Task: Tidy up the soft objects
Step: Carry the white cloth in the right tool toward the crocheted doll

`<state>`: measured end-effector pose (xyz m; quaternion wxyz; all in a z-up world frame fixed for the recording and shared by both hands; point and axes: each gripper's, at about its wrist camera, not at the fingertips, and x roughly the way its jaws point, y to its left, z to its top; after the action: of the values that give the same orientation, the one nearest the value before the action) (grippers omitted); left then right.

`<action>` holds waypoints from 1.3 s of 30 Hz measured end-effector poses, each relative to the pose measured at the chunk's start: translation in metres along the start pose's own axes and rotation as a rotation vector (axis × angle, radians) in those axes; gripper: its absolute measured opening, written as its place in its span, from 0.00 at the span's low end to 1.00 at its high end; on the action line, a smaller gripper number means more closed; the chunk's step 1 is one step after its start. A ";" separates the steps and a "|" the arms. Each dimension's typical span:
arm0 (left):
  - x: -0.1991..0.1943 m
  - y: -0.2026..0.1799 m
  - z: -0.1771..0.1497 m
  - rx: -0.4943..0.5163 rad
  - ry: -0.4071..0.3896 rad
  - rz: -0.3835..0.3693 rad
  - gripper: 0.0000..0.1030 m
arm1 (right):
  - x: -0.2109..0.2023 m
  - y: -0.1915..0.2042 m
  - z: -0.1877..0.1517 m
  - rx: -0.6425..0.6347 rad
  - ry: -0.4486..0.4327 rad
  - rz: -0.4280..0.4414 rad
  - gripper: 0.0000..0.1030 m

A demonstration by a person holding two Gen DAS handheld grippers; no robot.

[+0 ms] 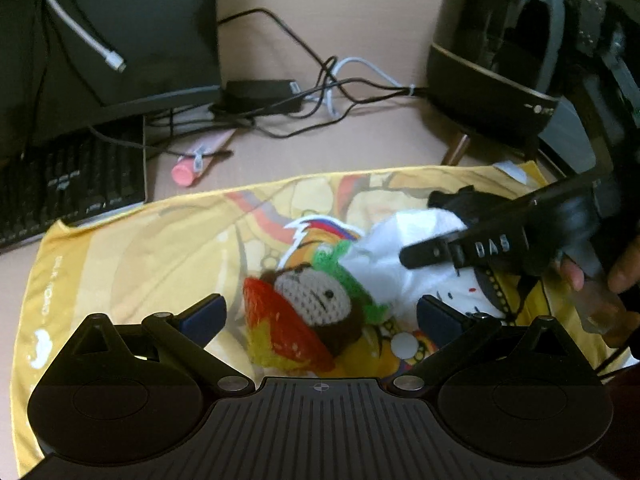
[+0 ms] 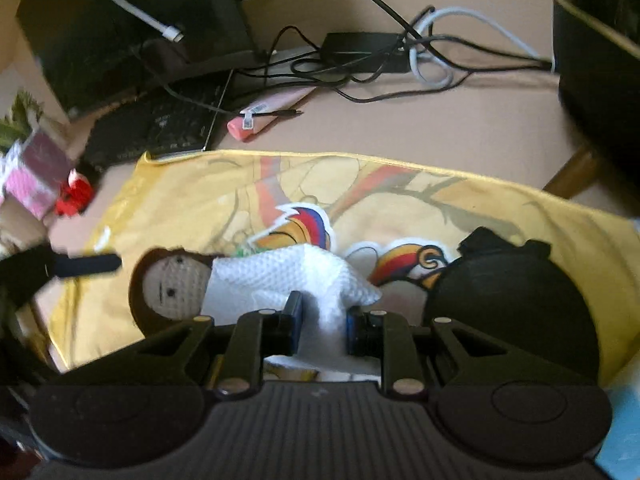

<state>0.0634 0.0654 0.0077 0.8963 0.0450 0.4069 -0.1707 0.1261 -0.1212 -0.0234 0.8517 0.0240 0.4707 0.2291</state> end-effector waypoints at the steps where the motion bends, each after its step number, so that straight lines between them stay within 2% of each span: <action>1: -0.003 -0.002 0.002 0.022 -0.011 -0.021 1.00 | -0.002 0.004 -0.002 -0.031 -0.007 0.000 0.22; 3: -0.006 -0.007 0.003 0.070 -0.023 -0.057 1.00 | -0.005 0.015 -0.003 -0.096 -0.026 -0.002 0.22; 8: 0.000 -0.018 -0.004 0.186 0.009 -0.051 1.00 | 0.005 0.045 0.005 -0.202 -0.086 0.012 0.22; 10: 0.003 -0.020 -0.008 0.215 0.021 -0.060 1.00 | 0.011 0.056 0.011 -0.221 -0.113 0.029 0.32; 12: 0.006 -0.021 -0.011 0.237 0.016 -0.055 1.00 | 0.018 0.060 0.018 -0.211 -0.127 0.046 0.33; 14: 0.009 -0.022 -0.011 0.258 0.010 -0.023 1.00 | 0.024 0.059 0.025 -0.184 -0.134 0.060 0.26; 16: 0.009 -0.021 -0.011 0.273 0.001 -0.001 1.00 | 0.022 0.049 0.031 -0.135 -0.148 0.045 0.12; 18: 0.008 -0.018 -0.014 0.311 -0.017 0.030 1.00 | 0.017 0.036 0.035 -0.088 -0.163 0.018 0.10; 21: 0.013 -0.018 -0.023 0.471 -0.029 0.086 1.00 | 0.002 0.014 0.037 -0.026 -0.179 -0.027 0.10; 23: 0.017 -0.020 -0.031 0.610 -0.032 0.099 1.00 | -0.012 0.002 0.038 0.026 -0.194 -0.001 0.10; 26: 0.023 -0.025 -0.041 0.766 -0.037 0.083 1.00 | -0.030 -0.009 0.033 0.084 -0.213 0.024 0.10; 28: 0.033 -0.029 -0.042 0.812 -0.019 0.121 1.00 | -0.036 -0.011 0.027 0.106 -0.220 0.034 0.10; 30: 0.044 -0.028 -0.037 0.775 0.015 0.144 1.00 | -0.039 -0.010 0.020 0.106 -0.223 0.026 0.10; 32: 0.050 -0.021 -0.027 0.671 0.054 0.117 1.00 | -0.040 -0.007 0.014 0.096 -0.226 0.009 0.10; 35: 0.048 -0.009 -0.014 0.521 0.050 0.063 0.99 | -0.039 -0.006 0.010 0.102 -0.219 0.006 0.10; 36: 0.045 -0.006 -0.010 0.481 0.045 0.045 0.92 | -0.039 -0.006 0.008 0.104 -0.217 0.005 0.10; 37: 0.042 -0.003 -0.006 0.440 0.041 0.026 0.76 | -0.039 -0.006 0.007 0.106 -0.215 0.004 0.10; 39: 0.037 0.002 0.001 0.346 0.032 -0.022 0.76 | -0.039 -0.005 0.004 0.110 -0.211 0.001 0.10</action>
<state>0.0872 0.0577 -0.0191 0.8667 0.1966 0.3860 -0.2473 0.1138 -0.1410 0.0084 0.8938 0.0951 0.3902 0.1997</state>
